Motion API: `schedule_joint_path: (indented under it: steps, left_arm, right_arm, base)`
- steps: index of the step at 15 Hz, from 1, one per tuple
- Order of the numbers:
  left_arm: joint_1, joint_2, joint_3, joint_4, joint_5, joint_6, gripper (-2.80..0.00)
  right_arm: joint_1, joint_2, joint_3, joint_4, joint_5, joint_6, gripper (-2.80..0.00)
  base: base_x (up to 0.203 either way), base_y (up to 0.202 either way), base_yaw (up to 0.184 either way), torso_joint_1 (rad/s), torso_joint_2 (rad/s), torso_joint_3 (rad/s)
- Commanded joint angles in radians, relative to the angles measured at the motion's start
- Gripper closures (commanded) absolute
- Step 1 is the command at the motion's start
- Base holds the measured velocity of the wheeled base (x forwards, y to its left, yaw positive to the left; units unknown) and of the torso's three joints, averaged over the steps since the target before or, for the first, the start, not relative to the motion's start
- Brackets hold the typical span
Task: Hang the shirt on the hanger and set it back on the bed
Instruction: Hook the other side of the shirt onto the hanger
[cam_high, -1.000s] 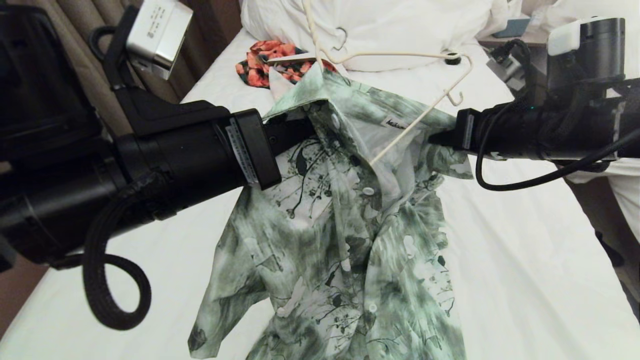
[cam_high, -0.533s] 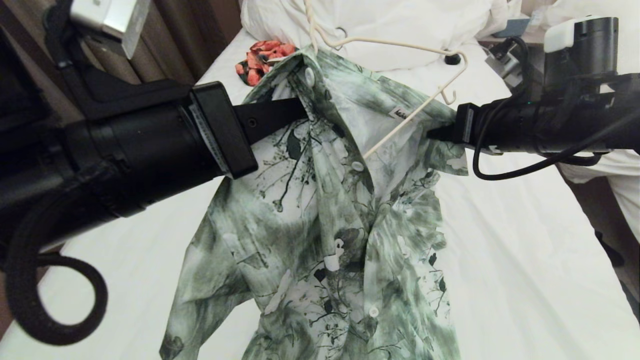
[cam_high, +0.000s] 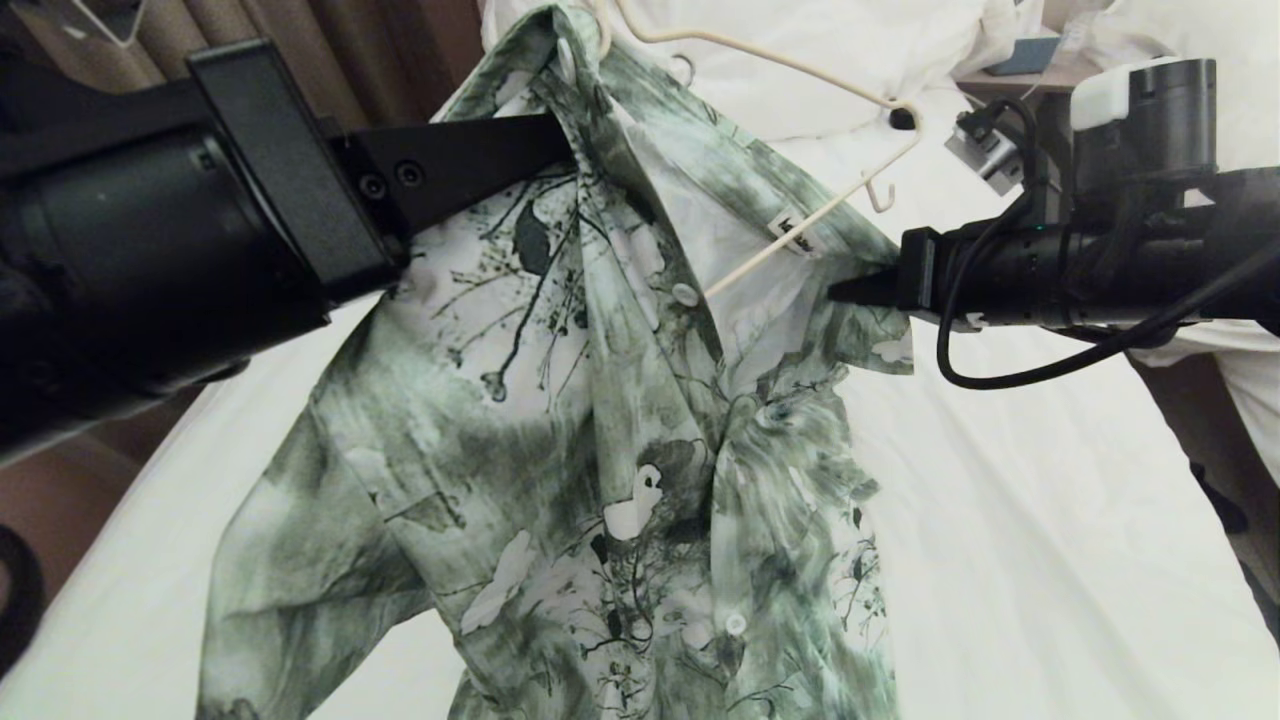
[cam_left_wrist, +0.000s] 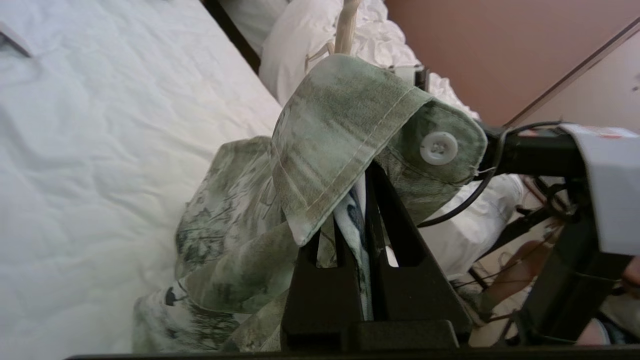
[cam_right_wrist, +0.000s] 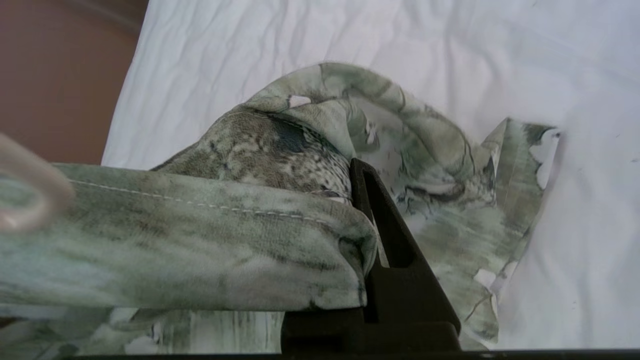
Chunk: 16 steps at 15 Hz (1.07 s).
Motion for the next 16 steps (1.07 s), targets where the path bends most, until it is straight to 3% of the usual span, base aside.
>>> schedule_joint_path:
  steps: [1,3,6,8,16]
  left_arm:
    - [-0.002,-0.011,-0.004,-0.006,0.0,-0.023,0.0]
    - [-0.003,-0.025,-0.014,-0.005,-0.001,-0.049,0.0]
    - [-0.025,-0.04,-0.015,-0.001,0.0,-0.053,0.0]
    - [-0.036,-0.053,-0.014,0.002,0.0,-0.053,0.0]
    - [-0.063,-0.052,-0.01,0.055,-0.011,-0.05,0.0]
  right_arm:
    - [0.008,-0.009,0.016,-0.001,0.004,0.001,0.0]
    - [0.014,-0.006,0.049,-0.045,0.004,0.001,0.0]
    - [0.025,0.007,0.135,-0.249,0.002,0.004,0.0]
    - [0.024,0.018,0.155,-0.341,0.0,0.047,0.0]
    - [-0.043,-0.014,0.146,-0.345,0.004,0.061,0.0]
  base:
    - [0.0,0.0,0.0,0.0,0.0,0.0]
    - [0.0,0.0,0.0,0.0,0.0,0.0]
    - [0.0,0.0,0.0,0.0,0.0,0.0]
    - [0.0,0.0,0.0,0.0,0.0,0.0]
    - [0.0,0.0,0.0,0.0,0.0,0.0]
